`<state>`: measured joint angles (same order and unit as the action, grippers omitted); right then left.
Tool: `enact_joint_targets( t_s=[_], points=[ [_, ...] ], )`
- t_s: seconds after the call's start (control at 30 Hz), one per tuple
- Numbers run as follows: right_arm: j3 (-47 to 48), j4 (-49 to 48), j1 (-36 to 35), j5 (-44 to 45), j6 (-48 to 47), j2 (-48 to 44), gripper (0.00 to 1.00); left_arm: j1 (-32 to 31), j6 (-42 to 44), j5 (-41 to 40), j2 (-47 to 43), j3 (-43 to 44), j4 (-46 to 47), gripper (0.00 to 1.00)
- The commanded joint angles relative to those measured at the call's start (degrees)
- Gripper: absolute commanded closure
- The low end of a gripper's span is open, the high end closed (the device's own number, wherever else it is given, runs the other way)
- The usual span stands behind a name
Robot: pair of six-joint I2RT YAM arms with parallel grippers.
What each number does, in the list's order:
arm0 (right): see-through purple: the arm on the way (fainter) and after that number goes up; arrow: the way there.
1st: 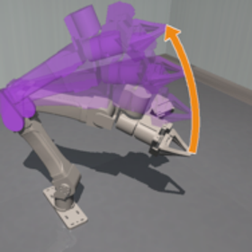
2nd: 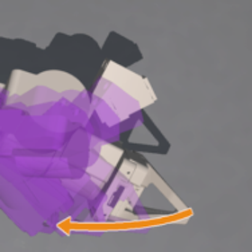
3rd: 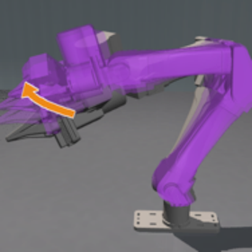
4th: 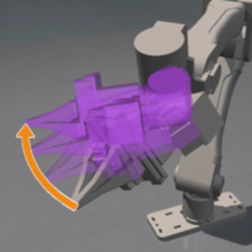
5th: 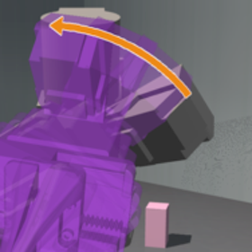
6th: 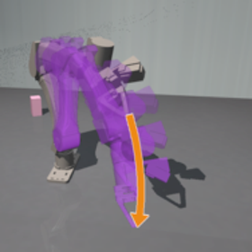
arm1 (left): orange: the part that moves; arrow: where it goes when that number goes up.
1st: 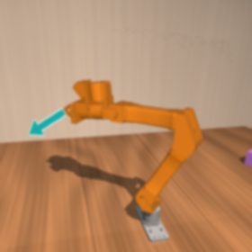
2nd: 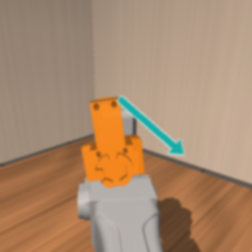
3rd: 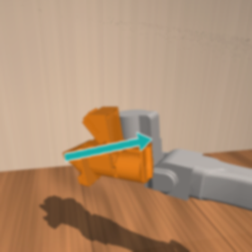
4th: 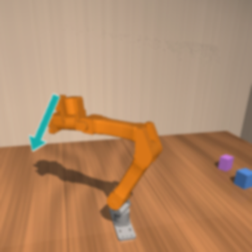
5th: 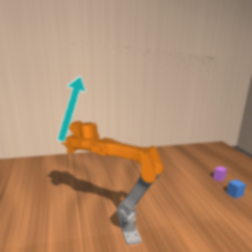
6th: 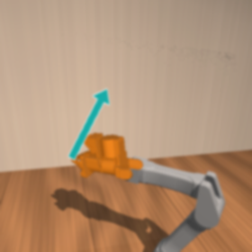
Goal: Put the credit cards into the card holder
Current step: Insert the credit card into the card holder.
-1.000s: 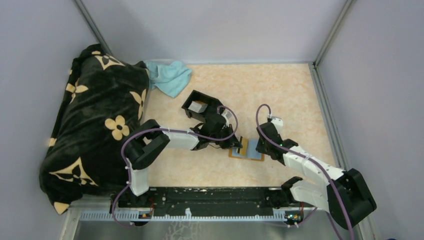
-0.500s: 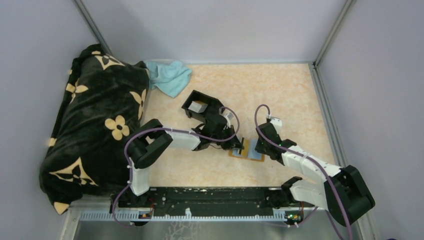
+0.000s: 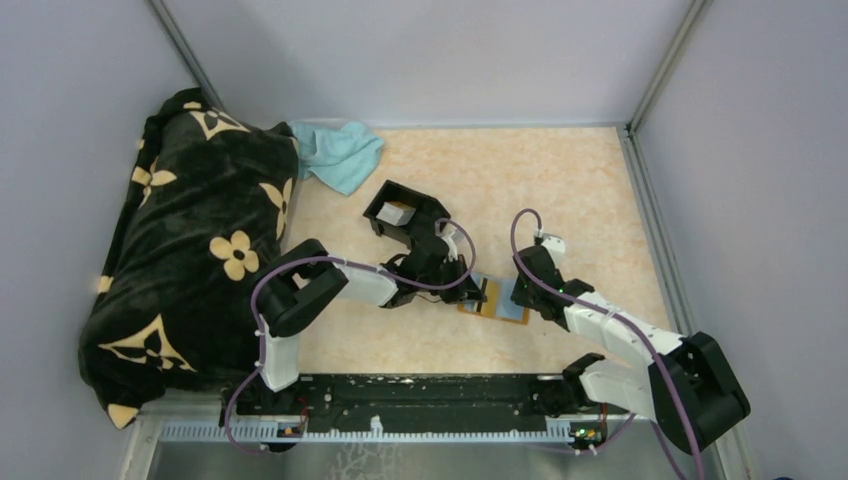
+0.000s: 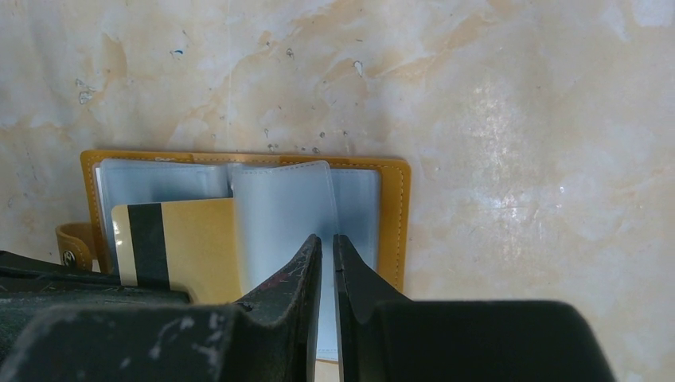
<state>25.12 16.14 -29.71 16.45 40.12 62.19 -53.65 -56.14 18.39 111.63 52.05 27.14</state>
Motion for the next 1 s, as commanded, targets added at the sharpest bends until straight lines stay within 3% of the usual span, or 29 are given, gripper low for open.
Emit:
enact_joint_targets(
  t_s=[0.0,0.97],
  points=[
    [-0.33,2.18,0.45,1.52,0.05,-1.78,0.89,-0.43,-0.57,0.97,-0.73,-2.05,2.79,1.00],
    [0.24,4.35,0.45,1.56,1.27,-0.40,0.88,-0.16,-1.12,-0.60,-3.16,-7.82,12.85,1.00]
  ],
)
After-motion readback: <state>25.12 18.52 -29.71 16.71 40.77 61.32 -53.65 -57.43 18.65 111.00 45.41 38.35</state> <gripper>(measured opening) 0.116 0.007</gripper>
